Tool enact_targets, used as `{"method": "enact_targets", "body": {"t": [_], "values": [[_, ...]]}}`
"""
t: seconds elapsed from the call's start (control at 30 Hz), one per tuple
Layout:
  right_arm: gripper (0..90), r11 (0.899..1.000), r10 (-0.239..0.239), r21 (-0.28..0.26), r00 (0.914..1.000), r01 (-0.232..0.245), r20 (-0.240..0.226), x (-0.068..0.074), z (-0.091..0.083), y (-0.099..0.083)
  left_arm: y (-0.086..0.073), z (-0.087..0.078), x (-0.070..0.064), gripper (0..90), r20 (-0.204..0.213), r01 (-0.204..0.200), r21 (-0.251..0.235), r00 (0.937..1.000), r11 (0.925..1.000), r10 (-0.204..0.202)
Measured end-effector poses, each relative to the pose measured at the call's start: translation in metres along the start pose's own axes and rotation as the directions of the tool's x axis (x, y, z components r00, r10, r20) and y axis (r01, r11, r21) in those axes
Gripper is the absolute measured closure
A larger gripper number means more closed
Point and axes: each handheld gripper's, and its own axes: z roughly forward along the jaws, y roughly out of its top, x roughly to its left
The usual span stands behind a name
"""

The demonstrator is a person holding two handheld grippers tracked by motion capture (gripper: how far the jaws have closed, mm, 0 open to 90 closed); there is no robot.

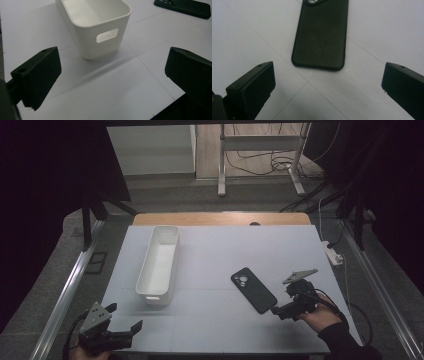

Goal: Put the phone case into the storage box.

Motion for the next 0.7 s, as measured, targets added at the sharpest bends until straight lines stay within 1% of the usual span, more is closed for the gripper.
{"method": "enact_targets", "body": {"t": [0.2,0.27,0.6,0.7], "values": [[0.0,1.0,-0.017,0.019,0.9999,0.017,0.003,0.001,0.008,0.009,0.0,0.0,0.0,1.4,0.002,0.003,-0.001,1.0,1.0,-0.003],[0.0,1.0,-0.007,0.027,1.0,0.007,0.002,0.001,0.011,0.012,0.0,0.0,0.0,1.4,0.002,0.003,-0.001,1.0,1.0,-0.003],[0.0,0.998,-0.023,0.061,0.9996,0.023,0.014,0.002,0.022,0.025,0.0,0.0,0.0,1.4,0.002,0.003,0.0,1.0,1.0,-0.003],[0.0,0.996,-0.031,0.079,0.9995,0.03,0.011,0.003,0.026,0.03,0.0,0.0,0.0,1.4,0.003,0.002,0.0,1.0,1.0,-0.002]]}}
